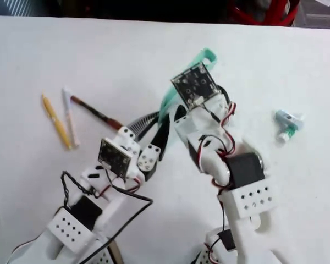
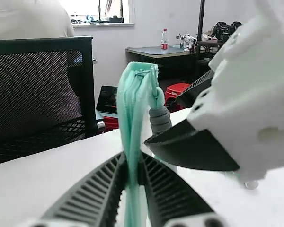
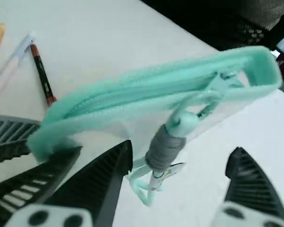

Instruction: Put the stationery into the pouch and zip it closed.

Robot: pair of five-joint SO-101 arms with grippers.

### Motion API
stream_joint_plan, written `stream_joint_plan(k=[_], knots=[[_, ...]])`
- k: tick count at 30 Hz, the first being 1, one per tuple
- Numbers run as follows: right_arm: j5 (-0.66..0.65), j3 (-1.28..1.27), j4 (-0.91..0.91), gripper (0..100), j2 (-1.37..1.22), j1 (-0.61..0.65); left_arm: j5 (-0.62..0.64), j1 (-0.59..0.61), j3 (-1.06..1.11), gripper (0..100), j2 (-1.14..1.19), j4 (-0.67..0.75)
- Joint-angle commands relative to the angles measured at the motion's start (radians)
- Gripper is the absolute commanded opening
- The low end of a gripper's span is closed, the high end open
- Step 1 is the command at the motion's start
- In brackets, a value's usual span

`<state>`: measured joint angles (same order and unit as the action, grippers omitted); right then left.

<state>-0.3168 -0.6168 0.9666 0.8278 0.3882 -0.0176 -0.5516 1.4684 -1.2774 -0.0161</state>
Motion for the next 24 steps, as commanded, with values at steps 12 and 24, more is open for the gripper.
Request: stream_joint_plan(k=[12,24], knots=[[0.006,-0.104,-0.292,24.9,-0.013,-0.031,-0.006,-0.021,0.008,2,-0.021,-0.002],[0.003,-0.072,-0.176,1.9,0.13,-0.015,-0.006,-0.016,0.008,2,-0.018,-0.002]])
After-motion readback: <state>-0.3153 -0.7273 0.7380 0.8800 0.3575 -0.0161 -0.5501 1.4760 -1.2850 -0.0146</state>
